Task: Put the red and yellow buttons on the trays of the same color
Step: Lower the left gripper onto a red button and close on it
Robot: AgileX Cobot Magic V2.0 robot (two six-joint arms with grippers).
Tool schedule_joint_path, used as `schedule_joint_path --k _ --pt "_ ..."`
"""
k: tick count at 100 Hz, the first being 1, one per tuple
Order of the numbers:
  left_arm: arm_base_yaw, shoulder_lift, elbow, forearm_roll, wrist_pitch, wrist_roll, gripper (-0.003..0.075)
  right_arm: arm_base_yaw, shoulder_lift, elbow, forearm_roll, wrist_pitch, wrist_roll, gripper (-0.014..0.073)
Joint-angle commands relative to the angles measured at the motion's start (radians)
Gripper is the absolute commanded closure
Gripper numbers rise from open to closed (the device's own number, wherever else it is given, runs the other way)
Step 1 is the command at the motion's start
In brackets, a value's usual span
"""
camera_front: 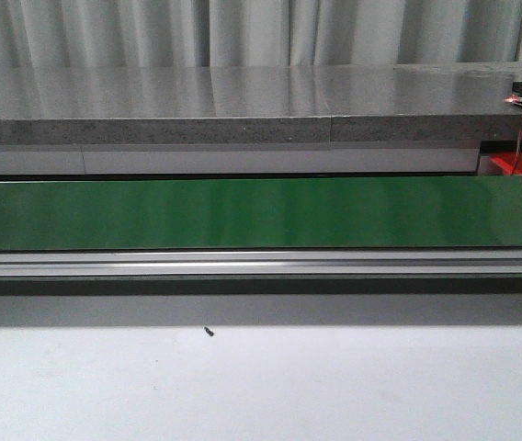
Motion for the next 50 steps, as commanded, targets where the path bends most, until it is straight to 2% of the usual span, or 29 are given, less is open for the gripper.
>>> schedule_joint_path --k 1,35,45,50 --pt "0.003 -0.019 -0.071 0.009 -0.013 -0.054 0.0102 0.000 0.000 -0.024 0.007 -0.068 -0.004 0.0716" --pt "0.003 0.062 -0.127 0.018 0.006 -0.100 0.0108 0.000 0.000 -0.024 0.007 -0.067 -0.004 0.0716" --pt "0.003 0.067 -0.127 0.022 0.006 -0.100 0.0183 0.000 0.000 -0.024 0.007 -0.067 -0.004 0.0716" --pt "0.003 0.067 -0.127 0.022 0.006 -0.100 0.0256 0.000 0.000 -0.024 0.007 -0.067 -0.004 0.0716"
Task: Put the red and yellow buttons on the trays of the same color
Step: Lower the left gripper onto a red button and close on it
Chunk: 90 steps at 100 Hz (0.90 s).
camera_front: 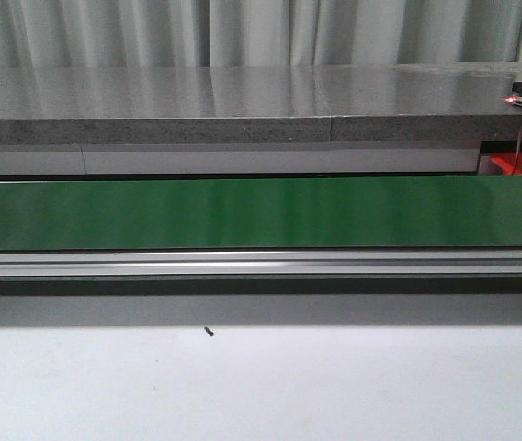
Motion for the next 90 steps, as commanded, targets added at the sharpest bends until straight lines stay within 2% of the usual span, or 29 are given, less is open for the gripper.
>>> schedule_joint_path --k 1,19,33,64,90 --pt "0.003 -0.054 -0.034 -0.007 -0.021 -0.012 0.0266 0.000 0.000 -0.024 0.007 -0.067 -0.004 0.0716" --pt "0.003 -0.054 -0.034 -0.007 -0.019 -0.012 0.0495 0.000 0.000 -0.024 0.007 -0.066 -0.004 0.0716" --pt "0.003 -0.058 -0.034 0.003 -0.012 -0.012 0.0597 0.000 0.000 -0.024 0.007 -0.066 -0.004 0.0716" --pt "0.003 -0.175 -0.030 0.094 0.057 0.034 0.0614 0.000 0.000 -0.024 0.007 -0.066 -0.004 0.0716" --pt "-0.019 -0.352 0.080 0.099 0.004 0.077 0.0614 0.000 0.000 -0.024 0.007 -0.066 -0.004 0.0716"
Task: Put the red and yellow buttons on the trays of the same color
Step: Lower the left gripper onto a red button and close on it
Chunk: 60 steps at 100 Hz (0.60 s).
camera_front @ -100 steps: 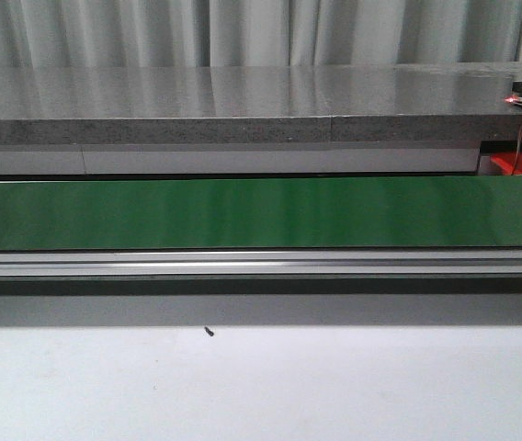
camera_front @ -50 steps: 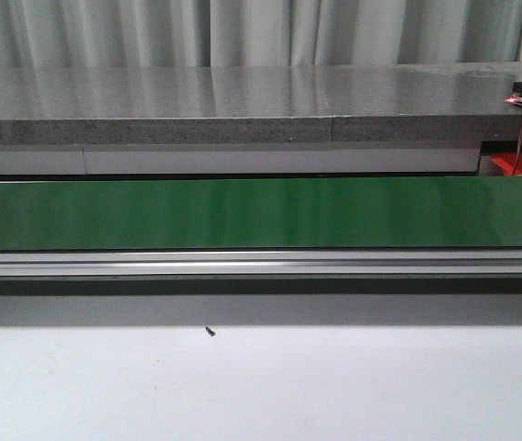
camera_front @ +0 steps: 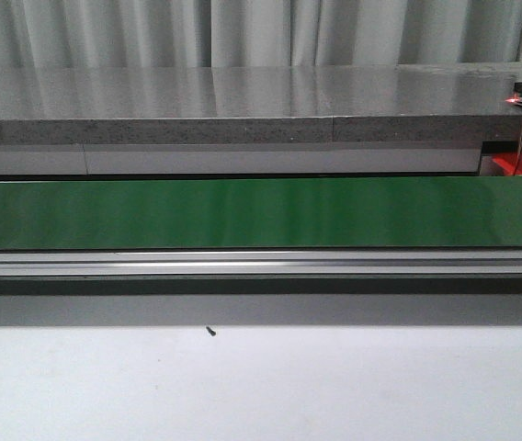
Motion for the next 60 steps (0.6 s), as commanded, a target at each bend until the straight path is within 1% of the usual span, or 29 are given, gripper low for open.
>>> schedule_joint_path --k 1,14,24,37,48,60 --pt "-0.015 -0.119 0.021 -0.003 -0.058 0.011 0.0614 0.000 0.000 -0.024 0.007 -0.066 -0.004 0.0716" --pt "-0.035 -0.195 0.090 -0.022 -0.066 0.055 0.0614 0.000 0.000 -0.024 0.007 -0.066 -0.004 0.0716" --pt "-0.065 -0.232 0.139 -0.026 -0.089 0.059 0.0614 0.000 0.000 -0.024 0.007 -0.066 -0.004 0.0716" --pt "-0.108 -0.234 0.194 -0.035 -0.109 0.059 0.0614 0.000 0.000 -0.024 0.007 -0.066 -0.004 0.0716" --pt "-0.134 -0.234 0.248 -0.048 -0.155 0.059 0.0614 0.000 0.000 -0.024 0.007 -0.066 -0.004 0.0716" --pt "-0.142 -0.234 0.292 -0.074 -0.194 0.059 0.0614 0.000 0.000 -0.024 0.007 -0.066 -0.004 0.0716"
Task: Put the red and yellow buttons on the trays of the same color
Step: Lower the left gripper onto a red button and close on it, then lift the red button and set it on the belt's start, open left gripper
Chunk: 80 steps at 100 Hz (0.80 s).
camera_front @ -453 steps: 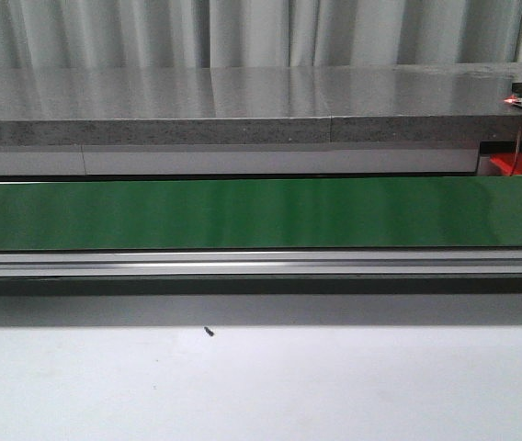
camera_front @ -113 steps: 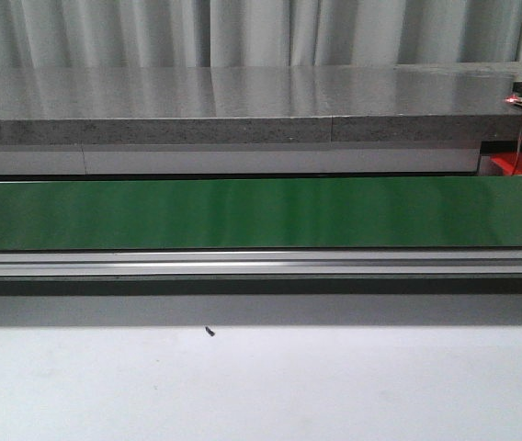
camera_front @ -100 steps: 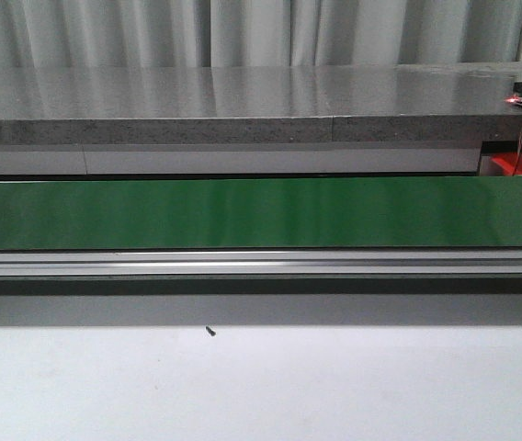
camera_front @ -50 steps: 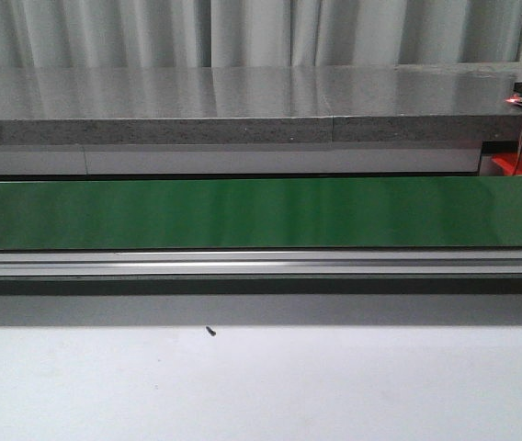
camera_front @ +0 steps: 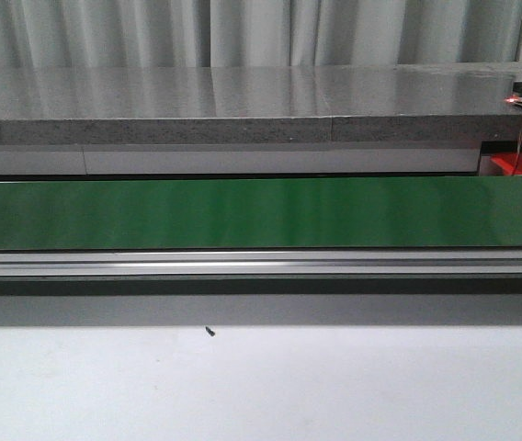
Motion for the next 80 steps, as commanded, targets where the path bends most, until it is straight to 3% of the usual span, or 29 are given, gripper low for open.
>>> schedule_joint_path --k 1,8,15,32,39,80 --pt "-0.008 -0.049 0.001 -0.026 -0.081 0.000 0.0613 0.000 0.000 -0.024 0.007 -0.066 -0.004 0.0716" --pt "-0.008 -0.049 0.012 -0.026 -0.088 0.001 0.0606 0.000 0.000 -0.024 0.007 -0.066 -0.004 0.0716" --pt "-0.008 -0.049 0.012 -0.026 -0.083 0.015 0.0537 0.000 0.000 -0.024 0.007 -0.066 -0.004 0.0716" --pt "-0.008 -0.049 0.012 -0.049 -0.082 0.039 0.0169 0.000 0.000 -0.024 0.007 -0.065 -0.004 0.0716" --pt "-0.013 -0.055 0.012 -0.057 -0.088 0.056 0.0083 0.000 0.000 -0.024 0.007 -0.065 -0.004 0.0716" --pt "-0.010 -0.182 0.006 -0.081 -0.153 0.056 0.0151 0.000 0.000 -0.024 0.007 -0.065 -0.004 0.0716"
